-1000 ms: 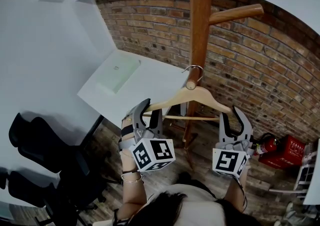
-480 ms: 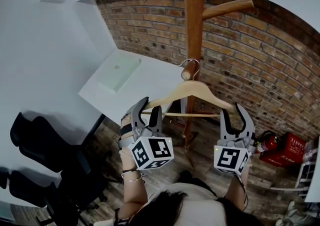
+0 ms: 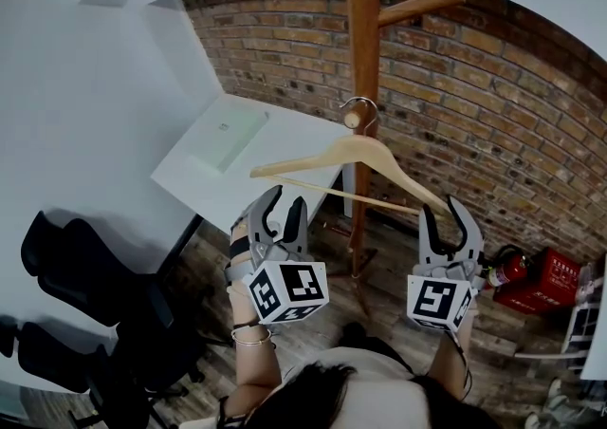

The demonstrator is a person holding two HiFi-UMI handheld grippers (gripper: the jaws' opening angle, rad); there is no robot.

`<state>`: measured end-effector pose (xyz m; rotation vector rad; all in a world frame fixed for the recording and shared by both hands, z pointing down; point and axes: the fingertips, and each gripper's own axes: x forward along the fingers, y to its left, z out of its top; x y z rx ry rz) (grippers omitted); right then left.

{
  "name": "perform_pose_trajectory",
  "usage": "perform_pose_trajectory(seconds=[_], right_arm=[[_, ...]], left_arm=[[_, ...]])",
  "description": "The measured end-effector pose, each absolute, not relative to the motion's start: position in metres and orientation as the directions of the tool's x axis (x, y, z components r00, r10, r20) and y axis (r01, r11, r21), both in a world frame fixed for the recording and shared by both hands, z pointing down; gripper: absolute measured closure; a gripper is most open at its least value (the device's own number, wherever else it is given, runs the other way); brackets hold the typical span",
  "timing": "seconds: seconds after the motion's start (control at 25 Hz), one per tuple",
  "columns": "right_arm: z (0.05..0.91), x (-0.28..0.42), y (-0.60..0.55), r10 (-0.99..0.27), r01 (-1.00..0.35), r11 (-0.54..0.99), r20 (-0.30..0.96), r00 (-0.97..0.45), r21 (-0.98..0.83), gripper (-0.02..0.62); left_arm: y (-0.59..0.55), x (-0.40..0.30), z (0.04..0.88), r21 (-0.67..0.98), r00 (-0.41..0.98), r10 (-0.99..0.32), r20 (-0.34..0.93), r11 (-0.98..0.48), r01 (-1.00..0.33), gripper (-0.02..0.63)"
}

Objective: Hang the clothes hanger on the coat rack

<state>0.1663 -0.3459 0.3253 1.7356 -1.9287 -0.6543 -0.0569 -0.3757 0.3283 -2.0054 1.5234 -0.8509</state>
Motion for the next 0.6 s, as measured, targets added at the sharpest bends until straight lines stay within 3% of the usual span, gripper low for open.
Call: perform_pose_trajectory(seconds=[0.6], right_arm=[[0.329, 0.156, -0.314, -0.994, -0.825, 0.096, 0.014, -0.105, 0.556, 0.449]], left_arm=[[-0.343, -0.06, 0.337, -0.584, 0.293, -0.937, 0.188, -0.346, -0.734, 0.459]])
